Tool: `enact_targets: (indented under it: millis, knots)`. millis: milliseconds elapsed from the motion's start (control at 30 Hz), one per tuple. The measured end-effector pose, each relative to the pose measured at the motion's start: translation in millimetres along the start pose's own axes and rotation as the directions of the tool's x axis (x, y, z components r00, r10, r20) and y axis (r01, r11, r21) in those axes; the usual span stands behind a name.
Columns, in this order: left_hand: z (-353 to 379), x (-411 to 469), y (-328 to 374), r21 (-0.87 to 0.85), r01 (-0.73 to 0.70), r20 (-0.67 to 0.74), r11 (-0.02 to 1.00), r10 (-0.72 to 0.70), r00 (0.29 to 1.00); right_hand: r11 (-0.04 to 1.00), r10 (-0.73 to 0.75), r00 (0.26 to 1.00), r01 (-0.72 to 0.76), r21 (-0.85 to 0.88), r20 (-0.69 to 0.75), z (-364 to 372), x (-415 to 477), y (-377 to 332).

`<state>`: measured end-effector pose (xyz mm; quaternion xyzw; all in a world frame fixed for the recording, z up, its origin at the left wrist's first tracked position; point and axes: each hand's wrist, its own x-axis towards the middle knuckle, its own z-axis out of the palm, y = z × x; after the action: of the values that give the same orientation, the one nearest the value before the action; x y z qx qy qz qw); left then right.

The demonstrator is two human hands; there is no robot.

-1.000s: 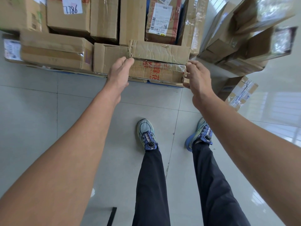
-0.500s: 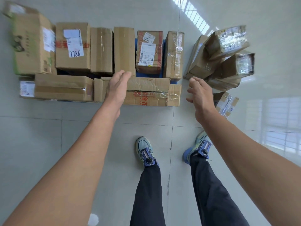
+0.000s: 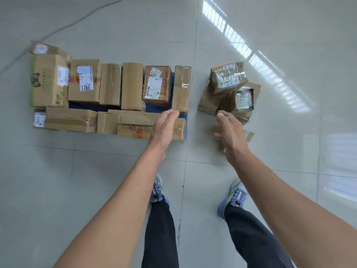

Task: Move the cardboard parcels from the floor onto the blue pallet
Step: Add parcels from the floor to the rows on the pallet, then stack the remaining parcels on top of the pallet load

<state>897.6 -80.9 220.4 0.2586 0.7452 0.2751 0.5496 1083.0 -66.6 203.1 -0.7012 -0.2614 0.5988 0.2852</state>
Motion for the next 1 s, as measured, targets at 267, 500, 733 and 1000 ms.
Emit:
enact_targets:
  millis: [267, 500, 733, 1000]
  knots:
    - [105.8, -67.1, 40.8, -0.188, 0.142, 0.007, 0.972, -0.144, 0.99, 0.995, -0.028, 0.997, 0.035, -0.093, 0.074, -89.2, -21.8, -59.3]
    - [124.6, -108.5, 97.8, -0.241, 0.135, 0.087, 0.961, -0.118, 0.989, 0.994, -0.054, 0.993, 0.064, -0.086, 0.107, -120.3, -53.2, -124.9]
    - [95.3, -120.3, 163.0, -0.253, 0.098, 0.098, 0.962, -0.076, 0.992, 0.981, -0.118, 0.981, 0.139, -0.132, 0.155, -126.1, -71.2, -198.8]
    - [87.7, -114.8, 207.1, -0.307, 0.084, 0.0, 0.948, -0.088, 0.996, 0.965, -0.163, 0.957, 0.206, -0.162, 0.241, -134.2, -45.9, -256.5]
